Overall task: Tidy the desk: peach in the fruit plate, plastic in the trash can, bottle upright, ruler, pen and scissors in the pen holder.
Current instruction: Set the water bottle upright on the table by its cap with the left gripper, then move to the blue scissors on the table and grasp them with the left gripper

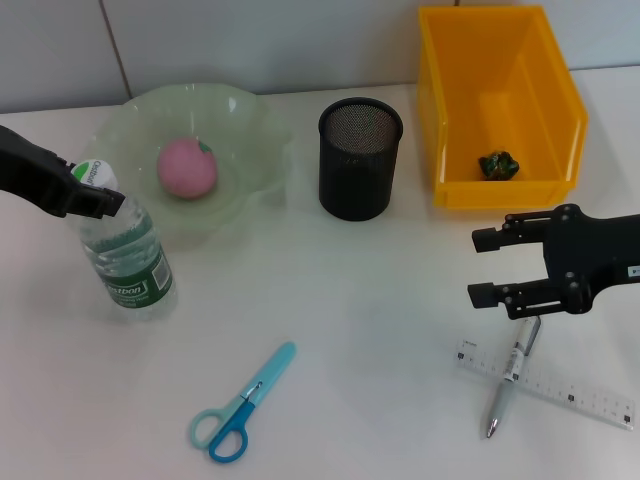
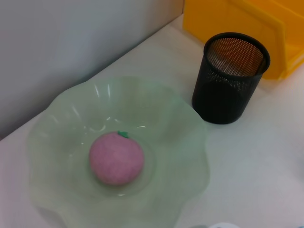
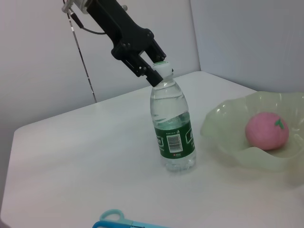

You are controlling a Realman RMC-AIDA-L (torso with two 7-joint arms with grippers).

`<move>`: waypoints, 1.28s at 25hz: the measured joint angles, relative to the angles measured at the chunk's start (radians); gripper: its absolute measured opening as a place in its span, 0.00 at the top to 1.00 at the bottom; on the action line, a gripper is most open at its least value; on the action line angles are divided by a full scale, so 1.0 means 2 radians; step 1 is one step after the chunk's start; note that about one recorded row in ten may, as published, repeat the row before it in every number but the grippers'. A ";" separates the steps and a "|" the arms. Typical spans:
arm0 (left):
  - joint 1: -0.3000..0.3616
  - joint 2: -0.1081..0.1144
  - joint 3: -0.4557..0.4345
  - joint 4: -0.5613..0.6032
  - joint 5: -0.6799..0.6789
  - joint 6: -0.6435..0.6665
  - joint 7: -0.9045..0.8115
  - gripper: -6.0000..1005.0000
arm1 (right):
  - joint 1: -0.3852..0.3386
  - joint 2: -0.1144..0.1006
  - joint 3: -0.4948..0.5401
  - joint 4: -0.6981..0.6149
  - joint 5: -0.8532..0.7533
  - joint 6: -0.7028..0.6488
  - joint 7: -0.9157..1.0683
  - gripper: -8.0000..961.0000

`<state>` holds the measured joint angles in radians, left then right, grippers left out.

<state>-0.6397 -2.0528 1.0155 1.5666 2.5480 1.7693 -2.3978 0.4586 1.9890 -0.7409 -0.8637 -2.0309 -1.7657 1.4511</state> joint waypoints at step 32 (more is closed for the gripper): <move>-0.003 0.000 0.000 -0.015 0.000 -0.009 0.001 0.33 | 0.003 0.000 0.000 0.001 0.000 -0.001 0.002 0.23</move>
<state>-0.6454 -2.0525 1.0154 1.5373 2.5473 1.7514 -2.3952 0.4651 1.9889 -0.7409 -0.8610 -2.0310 -1.7670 1.4542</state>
